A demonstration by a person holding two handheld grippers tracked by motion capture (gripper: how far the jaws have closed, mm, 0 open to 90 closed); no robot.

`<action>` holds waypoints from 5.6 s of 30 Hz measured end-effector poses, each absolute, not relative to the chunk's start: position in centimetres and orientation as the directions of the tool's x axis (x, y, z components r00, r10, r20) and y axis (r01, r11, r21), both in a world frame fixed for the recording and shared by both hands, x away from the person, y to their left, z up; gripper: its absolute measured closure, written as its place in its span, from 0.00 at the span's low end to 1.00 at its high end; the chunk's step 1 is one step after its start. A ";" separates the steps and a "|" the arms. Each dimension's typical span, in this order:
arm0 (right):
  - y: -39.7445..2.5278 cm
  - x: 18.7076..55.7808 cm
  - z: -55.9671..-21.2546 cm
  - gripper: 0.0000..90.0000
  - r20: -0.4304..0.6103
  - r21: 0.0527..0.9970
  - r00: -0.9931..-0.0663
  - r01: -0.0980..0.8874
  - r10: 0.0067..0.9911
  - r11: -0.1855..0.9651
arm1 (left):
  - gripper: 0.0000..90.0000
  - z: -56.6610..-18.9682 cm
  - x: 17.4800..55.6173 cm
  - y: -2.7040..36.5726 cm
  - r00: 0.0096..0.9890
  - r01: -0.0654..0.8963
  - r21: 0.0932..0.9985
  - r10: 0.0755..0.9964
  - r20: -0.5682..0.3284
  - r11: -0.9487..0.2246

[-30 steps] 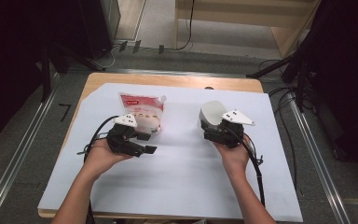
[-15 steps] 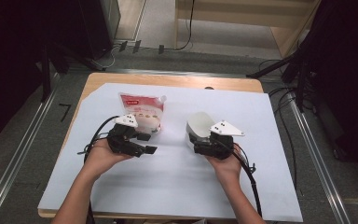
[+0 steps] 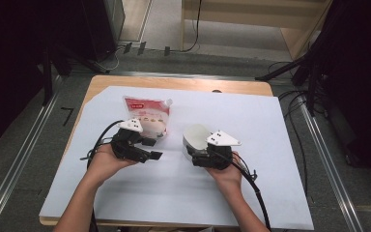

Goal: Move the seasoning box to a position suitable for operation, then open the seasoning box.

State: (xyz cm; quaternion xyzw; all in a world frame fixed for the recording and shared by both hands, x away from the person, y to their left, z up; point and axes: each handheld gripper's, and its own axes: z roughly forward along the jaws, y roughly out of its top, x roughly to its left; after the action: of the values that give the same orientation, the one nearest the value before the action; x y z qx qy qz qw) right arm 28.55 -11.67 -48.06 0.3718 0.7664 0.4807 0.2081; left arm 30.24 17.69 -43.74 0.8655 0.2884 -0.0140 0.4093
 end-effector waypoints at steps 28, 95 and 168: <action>-12.7 28.4 -46.5 0.02 0.097 0.839 -0.667 0.454 0.739 0.300 | 0.43 -43.7 30.2 17.6 0.839 0.500 0.693 0.489 -0.238 -0.519; -15.5 25.3 -46.9 1.00 0.192 0.813 -0.770 0.472 0.608 0.341 | 0.42 -42.9 32.9 12.5 0.887 0.431 0.683 0.417 -0.201 -0.589; -23.2 33.6 -45.7 1.00 0.241 0.782 -0.689 0.555 0.683 0.284 | 0.18 -42.1 35.4 7.4 0.921 0.366 0.687 0.348 -0.173 -0.627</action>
State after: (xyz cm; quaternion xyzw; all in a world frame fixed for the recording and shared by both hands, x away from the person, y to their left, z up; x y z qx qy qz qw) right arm 33.65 -23.21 -45.71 0.3878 0.7983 0.4554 0.0704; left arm 35.44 7.35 -42.09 0.9019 0.1978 -0.0118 0.3837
